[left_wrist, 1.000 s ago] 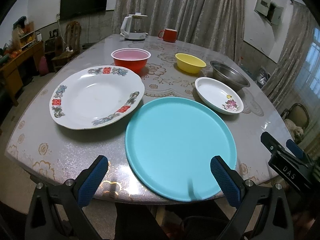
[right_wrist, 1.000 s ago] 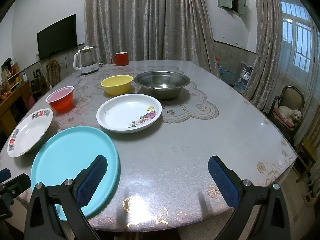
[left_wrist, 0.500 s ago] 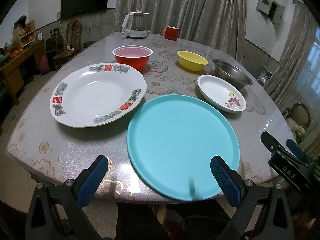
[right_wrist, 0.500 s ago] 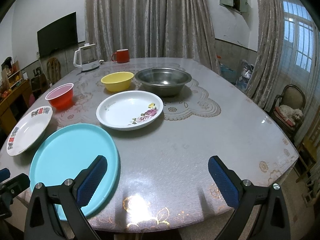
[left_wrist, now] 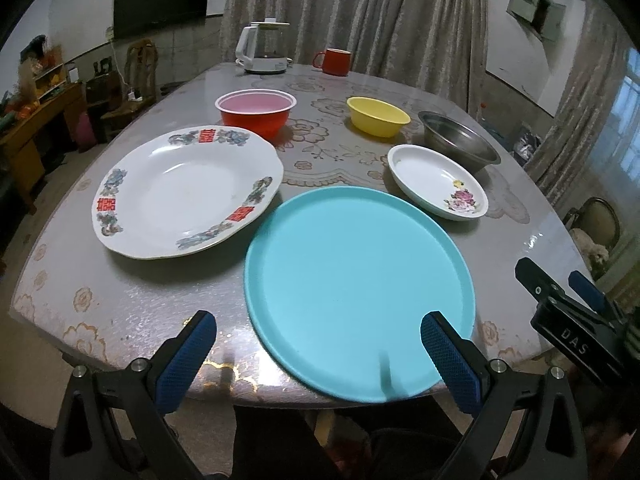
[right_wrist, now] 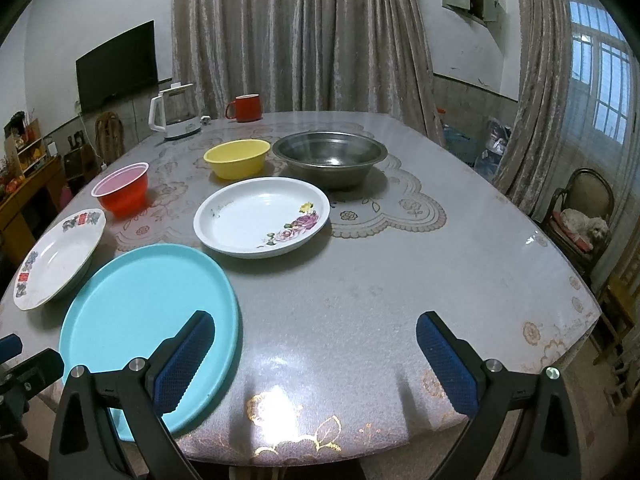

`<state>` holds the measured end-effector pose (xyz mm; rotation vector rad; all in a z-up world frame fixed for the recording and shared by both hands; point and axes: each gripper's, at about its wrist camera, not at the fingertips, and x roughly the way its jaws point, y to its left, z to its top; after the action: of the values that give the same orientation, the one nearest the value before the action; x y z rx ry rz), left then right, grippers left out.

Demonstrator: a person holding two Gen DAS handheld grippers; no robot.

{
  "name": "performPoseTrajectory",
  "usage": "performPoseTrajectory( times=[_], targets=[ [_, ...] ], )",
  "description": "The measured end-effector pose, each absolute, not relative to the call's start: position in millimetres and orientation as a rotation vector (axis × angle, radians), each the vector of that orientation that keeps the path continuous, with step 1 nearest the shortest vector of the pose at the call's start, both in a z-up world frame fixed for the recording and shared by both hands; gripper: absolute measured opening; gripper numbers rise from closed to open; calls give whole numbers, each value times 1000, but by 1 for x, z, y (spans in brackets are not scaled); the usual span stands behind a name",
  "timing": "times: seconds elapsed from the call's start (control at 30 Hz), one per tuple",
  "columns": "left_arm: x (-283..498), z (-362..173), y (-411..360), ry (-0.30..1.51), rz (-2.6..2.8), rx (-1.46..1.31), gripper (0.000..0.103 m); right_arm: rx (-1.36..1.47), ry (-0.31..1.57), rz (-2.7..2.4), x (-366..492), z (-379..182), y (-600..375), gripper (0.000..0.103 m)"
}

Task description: Organize plates and bowls

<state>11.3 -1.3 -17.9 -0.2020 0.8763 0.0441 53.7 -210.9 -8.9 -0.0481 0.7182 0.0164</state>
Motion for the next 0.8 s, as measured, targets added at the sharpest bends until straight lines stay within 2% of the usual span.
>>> performPoseTrajectory(
  times=[0.5, 0.8],
  targets=[
    [15, -19, 22, 884, 2, -270, 103, -97, 643, 212, 64, 2, -207, 103],
    [29, -14, 89, 862, -76, -483, 103, -131, 745, 347, 95, -1, -183, 103]
  ],
)
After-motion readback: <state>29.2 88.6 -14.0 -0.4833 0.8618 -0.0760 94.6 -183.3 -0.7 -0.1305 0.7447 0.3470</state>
